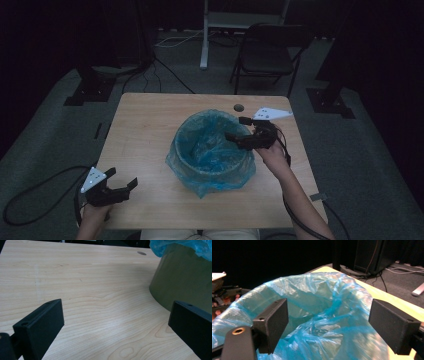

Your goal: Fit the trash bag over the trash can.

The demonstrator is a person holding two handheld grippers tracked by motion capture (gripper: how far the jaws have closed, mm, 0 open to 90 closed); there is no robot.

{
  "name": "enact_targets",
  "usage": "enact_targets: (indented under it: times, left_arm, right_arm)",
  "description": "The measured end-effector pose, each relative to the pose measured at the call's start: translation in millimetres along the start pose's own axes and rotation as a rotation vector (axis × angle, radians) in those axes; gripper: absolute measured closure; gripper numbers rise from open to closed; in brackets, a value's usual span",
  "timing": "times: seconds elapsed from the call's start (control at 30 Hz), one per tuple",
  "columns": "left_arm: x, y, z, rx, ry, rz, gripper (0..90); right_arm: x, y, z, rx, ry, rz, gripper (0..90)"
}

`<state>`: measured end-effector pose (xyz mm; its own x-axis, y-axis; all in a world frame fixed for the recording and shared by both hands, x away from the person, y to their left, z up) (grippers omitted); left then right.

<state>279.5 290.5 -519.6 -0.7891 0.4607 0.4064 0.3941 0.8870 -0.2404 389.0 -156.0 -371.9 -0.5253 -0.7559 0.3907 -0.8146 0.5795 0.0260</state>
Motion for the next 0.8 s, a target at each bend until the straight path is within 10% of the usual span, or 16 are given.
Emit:
enact_targets:
  times: [0.8]
  left_arm:
    - [-2.1, 4.3, 8.6, -0.026, 0.019, -0.041, 0.8]
  right_arm:
    - [36.6, -39.0, 48.5, -0.136, -0.115, 0.158, 15.7]
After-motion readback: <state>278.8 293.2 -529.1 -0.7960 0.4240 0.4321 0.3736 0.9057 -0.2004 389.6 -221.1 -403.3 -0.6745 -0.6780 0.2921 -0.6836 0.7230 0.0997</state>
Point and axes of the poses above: each handheld gripper's, and its own axes: x roughly backward along the jaws, z roughly out of its underside, y roughly to its left, the point moved 3 cm from there along -x, roughly forward along the jaws, and after that the axes turned 5 degrees about x, right-handed, at the moved point
